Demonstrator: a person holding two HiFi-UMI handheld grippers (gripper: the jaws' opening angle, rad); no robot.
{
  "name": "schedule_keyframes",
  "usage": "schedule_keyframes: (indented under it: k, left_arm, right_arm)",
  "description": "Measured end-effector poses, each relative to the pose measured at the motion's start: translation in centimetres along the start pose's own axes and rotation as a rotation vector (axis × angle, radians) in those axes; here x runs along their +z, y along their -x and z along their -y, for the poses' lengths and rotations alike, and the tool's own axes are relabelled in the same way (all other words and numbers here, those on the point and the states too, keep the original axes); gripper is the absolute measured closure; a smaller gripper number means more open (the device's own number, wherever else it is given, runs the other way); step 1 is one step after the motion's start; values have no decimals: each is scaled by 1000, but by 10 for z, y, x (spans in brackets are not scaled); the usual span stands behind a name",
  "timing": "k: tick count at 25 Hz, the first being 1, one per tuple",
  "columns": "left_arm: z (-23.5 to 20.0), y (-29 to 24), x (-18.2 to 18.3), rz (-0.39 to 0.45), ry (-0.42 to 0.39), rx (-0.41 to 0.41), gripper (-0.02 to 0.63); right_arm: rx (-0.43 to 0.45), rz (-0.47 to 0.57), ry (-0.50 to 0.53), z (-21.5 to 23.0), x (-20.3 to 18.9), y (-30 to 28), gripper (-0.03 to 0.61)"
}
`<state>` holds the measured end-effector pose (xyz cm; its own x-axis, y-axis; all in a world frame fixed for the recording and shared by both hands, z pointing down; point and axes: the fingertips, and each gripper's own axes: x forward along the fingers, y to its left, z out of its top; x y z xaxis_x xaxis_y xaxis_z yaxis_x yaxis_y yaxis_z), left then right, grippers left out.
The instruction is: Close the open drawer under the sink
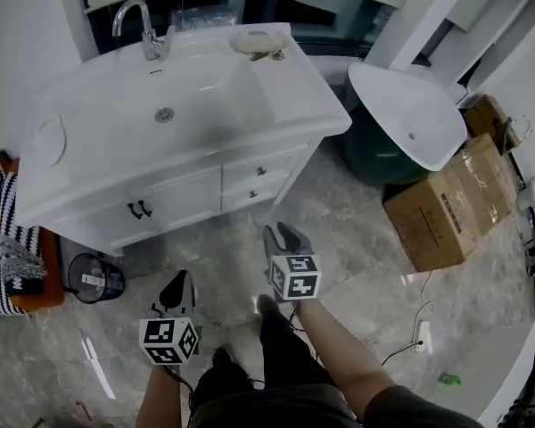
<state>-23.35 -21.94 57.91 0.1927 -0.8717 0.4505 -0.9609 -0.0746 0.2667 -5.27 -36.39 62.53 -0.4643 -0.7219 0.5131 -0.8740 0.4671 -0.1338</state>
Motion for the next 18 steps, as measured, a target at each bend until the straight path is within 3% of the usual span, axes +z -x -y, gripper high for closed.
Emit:
schedule_keyframes:
  k: [9, 18]
  left_arm:
    - [32, 89, 22, 28, -89, -142, 594]
    - [50, 128, 16, 12, -56, -173, 594]
  right_arm:
    - [-16, 57, -107, -62, 3, 143, 517]
    - [17, 50, -100, -97, -7, 202, 534]
